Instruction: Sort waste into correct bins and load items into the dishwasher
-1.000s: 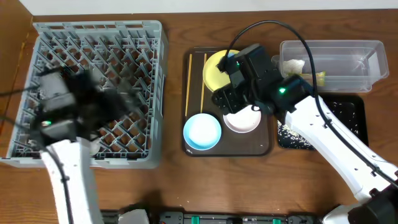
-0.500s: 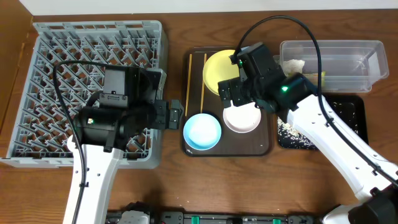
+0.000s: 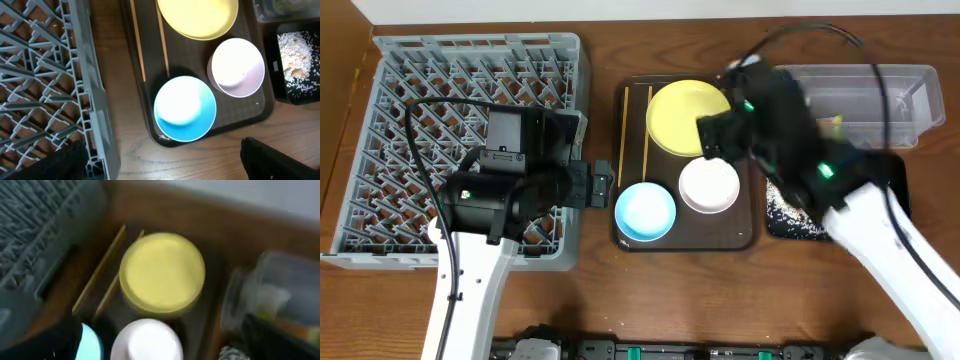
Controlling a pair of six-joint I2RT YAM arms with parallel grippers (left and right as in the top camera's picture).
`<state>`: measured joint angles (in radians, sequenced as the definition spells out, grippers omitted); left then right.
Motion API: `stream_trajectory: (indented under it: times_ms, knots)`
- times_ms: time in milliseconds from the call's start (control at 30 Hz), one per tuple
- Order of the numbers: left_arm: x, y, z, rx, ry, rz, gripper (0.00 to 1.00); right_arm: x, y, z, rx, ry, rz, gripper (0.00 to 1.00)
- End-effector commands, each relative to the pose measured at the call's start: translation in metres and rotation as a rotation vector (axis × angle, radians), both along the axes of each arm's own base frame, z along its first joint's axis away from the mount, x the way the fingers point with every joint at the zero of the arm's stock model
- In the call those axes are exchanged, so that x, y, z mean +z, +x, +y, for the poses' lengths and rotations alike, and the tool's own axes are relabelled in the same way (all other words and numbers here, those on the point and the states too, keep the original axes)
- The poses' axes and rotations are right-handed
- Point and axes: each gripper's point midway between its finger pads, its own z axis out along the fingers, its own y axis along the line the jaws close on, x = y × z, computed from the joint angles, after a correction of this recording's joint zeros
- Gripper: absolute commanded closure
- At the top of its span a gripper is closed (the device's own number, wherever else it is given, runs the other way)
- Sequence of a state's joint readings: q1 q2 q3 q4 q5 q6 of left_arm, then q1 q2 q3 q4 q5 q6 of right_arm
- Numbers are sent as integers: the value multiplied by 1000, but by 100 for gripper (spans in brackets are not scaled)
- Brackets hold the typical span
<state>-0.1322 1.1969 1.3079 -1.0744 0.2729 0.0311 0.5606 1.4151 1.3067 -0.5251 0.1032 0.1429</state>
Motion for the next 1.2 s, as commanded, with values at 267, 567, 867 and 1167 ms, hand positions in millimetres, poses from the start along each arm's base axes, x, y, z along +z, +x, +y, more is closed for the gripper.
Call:
stream_trajectory:
  times_ms: [267,567,867,1167]
  knots:
    - [3,1,1,-11,18,-13,2,-52,-75,-97,-21,31,-281,1]
    - [3,1,1,-11,18,-13,2,-110,-117,-163,-197,91,-412,1]
    - [3,1,1,-11,18,-13,2,-104,-128,-171,-227,113,-557,1]
    - [3,1,1,-11,18,-13,2,-105,-128,-169,-222,112,-552,1]
